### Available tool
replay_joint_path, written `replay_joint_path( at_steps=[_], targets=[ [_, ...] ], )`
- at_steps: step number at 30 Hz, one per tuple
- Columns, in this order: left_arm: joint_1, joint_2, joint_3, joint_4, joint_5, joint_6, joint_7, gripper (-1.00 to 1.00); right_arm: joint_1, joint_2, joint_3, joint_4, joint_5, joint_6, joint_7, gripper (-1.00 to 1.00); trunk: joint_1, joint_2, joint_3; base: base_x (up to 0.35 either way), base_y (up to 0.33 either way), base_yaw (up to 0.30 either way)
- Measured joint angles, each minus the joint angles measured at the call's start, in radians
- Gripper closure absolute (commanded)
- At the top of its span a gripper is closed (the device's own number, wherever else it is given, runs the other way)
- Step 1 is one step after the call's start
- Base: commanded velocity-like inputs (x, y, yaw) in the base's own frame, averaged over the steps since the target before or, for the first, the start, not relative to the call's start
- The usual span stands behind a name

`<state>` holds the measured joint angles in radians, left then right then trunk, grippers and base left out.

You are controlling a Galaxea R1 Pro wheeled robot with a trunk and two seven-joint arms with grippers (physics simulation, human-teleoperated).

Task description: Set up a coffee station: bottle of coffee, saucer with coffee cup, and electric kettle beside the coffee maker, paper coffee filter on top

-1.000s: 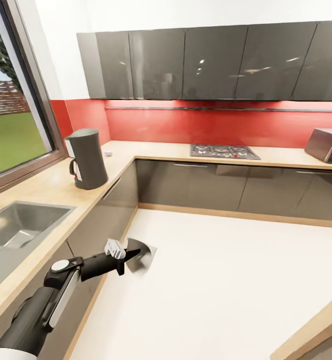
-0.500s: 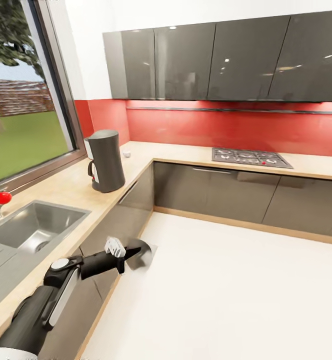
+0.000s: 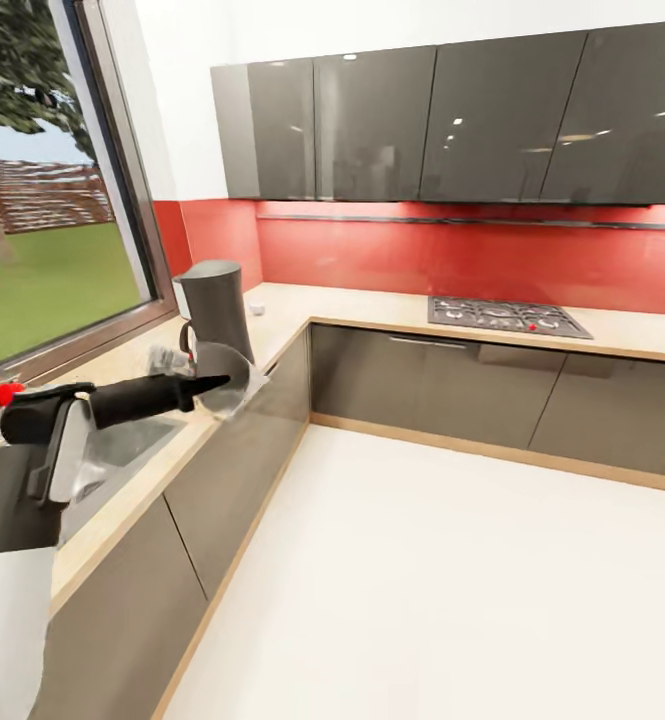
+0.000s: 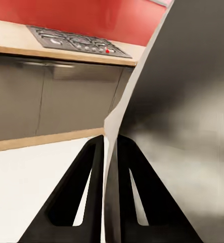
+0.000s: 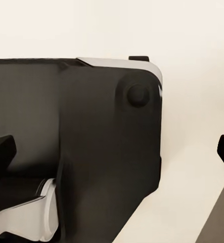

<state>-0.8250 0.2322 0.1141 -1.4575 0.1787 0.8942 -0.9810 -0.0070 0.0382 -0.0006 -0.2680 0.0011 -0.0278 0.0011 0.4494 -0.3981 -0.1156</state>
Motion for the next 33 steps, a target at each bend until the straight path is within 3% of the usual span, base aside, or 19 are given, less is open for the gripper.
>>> replay_joint_path(
  at_steps=[1,8,12,14,15,18,22,24,26,29,32,33],
  targets=[
    [-0.028,0.013,0.002,0.001,-0.001,0.037,0.0,1.0,0.0,0.0,0.0,0.0,-0.001,0.0,0.0,-1.0,0.0,0.0,0.001,0.0,0.0,0.0],
    [-0.143,0.073,0.035,0.052,0.001,0.096,0.0,1.0,0.0,0.0,-0.002,0.002,-0.001,0.0,0.0,-1.0,0.0,0.0,0.012,0.0,0.0,0.0],
    [-0.252,0.136,0.05,0.229,0.0,0.108,-0.003,1.0,0.0,0.001,-0.002,0.003,-0.001,0.0,0.0,-1.0,0.0,0.0,0.018,0.0,0.0,0.0],
    [-0.286,0.164,0.051,0.302,0.002,0.107,-0.003,1.0,0.0,0.001,-0.002,0.003,-0.001,0.0,0.0,-1.0,0.0,0.0,0.021,0.0,0.0,0.0],
    [-0.33,0.192,0.051,0.388,-0.001,0.102,-0.004,1.0,0.0,0.0,-0.002,0.003,-0.001,0.0,0.0,-1.0,0.0,0.0,0.023,0.0,0.0,0.0],
    [-0.407,0.234,0.043,0.498,-0.005,0.101,-0.004,1.0,0.0,0.001,-0.002,0.004,-0.001,0.0,0.0,-1.0,0.0,0.0,0.027,0.0,0.0,0.0],
    [-0.447,0.274,0.039,0.532,-0.028,0.104,-0.004,1.0,0.0,0.001,-0.002,0.004,-0.001,0.001,0.0,-1.0,0.0,0.0,0.033,0.0,0.0,0.0],
    [-0.457,0.294,0.037,0.537,-0.064,0.105,-0.006,1.0,0.0,0.001,-0.002,0.003,-0.001,0.0,0.0,-1.0,0.0,0.0,0.037,0.0,0.0,0.0],
    [-0.49,0.304,0.017,0.547,-0.129,0.107,-0.007,1.0,0.0,0.001,-0.003,0.003,-0.001,0.001,0.0,-1.0,0.0,0.0,0.04,0.0,0.0,0.0],
    [-0.528,0.308,-0.051,0.619,-0.184,0.111,-0.008,1.0,0.0,0.0,-0.003,0.002,-0.001,0.001,-0.002,-1.0,0.0,0.0,0.044,0.0,0.0,0.0],
    [-0.551,0.306,-0.084,0.659,-0.194,0.113,-0.01,1.0,0.0,0.0,-0.004,0.002,-0.001,0.001,-0.002,-1.0,0.0,0.0,0.048,0.0,0.0,0.0],
    [-0.557,0.303,-0.113,0.682,-0.197,0.115,-0.01,1.0,0.0,0.0,-0.004,0.002,-0.001,0.001,-0.002,-1.0,0.0,0.0,0.049,0.0,0.0,0.0]
  ],
)
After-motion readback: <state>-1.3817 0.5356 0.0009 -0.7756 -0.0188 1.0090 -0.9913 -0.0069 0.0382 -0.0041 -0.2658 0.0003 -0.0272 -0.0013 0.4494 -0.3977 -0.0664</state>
